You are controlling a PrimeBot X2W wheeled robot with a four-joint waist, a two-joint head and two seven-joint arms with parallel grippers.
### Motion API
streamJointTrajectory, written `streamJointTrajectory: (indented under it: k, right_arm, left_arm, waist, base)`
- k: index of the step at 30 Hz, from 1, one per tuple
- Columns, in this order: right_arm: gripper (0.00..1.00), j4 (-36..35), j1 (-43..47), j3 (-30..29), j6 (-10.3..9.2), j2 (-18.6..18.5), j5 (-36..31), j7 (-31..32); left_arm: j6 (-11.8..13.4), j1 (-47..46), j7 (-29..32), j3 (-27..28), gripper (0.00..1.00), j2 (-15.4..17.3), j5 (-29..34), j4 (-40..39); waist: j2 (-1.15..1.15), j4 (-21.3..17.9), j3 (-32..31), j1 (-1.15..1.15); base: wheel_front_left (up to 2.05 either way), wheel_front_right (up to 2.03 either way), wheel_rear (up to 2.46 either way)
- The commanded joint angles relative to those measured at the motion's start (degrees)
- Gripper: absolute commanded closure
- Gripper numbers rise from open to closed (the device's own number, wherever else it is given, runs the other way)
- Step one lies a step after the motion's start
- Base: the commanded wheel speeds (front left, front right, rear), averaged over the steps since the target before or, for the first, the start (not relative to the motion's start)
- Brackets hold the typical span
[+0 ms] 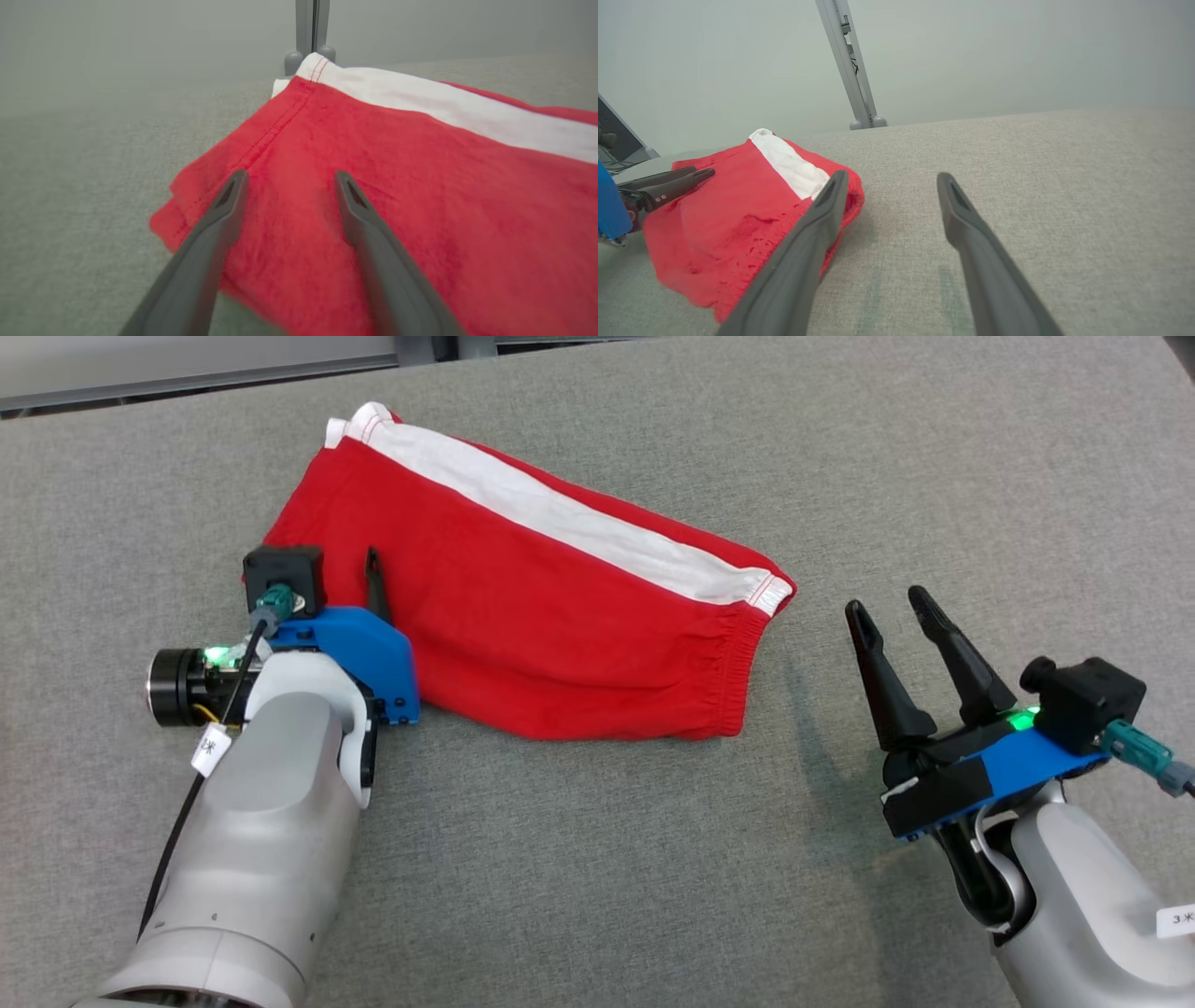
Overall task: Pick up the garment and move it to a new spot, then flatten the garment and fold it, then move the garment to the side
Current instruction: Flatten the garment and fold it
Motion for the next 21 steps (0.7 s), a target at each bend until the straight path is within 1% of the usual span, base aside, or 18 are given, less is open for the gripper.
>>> streamJointTrajectory:
  k: [1,4,8,12,16,18,21]
  right_arm:
    - [0.00,0.15,0.80,-0.40,0.01,-0.06,-0.59,-0.18]
    - [0.00,0.23,1.05,-0.44,0.01,-0.05,-0.70,-0.18]
    - [0.00,0.14,1.50,-0.83,0.01,0.00,-1.16,-0.18]
    - [0.00,0.06,1.81,-0.80,0.01,0.05,-1.27,-0.18]
    - [0.00,-0.06,1.91,-0.82,0.01,0.10,-1.24,-0.18]
    - [0.00,-0.06,1.99,-0.84,0.01,0.27,-1.28,-0.18]
    - [0.00,-0.04,2.11,-0.73,0.01,0.51,-1.18,-0.18]
  left_arm:
    - [0.34,0.48,0.22,-0.10,0.00,-0.11,-0.76,0.20]
    - [0.86,1.04,0.40,-0.46,0.00,-0.13,-1.38,0.48]
    - [3.90,1.08,-0.09,-1.62,0.00,-0.11,-1.43,0.79]
    - [7.96,0.96,-0.33,-2.83,0.00,-0.08,-0.23,1.33]
    - [10.68,0.11,-0.96,-2.89,0.00,0.92,0.14,-0.04]
    - [11.56,-0.05,-1.20,-2.93,0.00,1.17,0.39,-0.94]
    - [11.91,0.11,-1.28,-2.84,0.00,1.42,0.35,-2.39]
  waist:
    - [0.00,-0.31,-0.02,0.01]
    - [0.00,-0.61,0.09,0.01]
    - [0.00,-1.01,0.61,0.01]
    - [0.00,-1.17,1.09,0.01]
    - [0.00,-1.06,1.42,0.01]
    - [0.00,-0.93,1.39,0.01]
    - [0.00,-0.78,1.34,0.01]
  base:
    - [0.00,0.00,0.00]
    - [0.00,0.00,0.00]
    - [0.00,0.00,0.00]
    - [0.00,0.00,0.00]
    - [0.00,0.00,0.00]
    - [0.00,0.00,0.00]
    - [0.00,0.00,0.00]
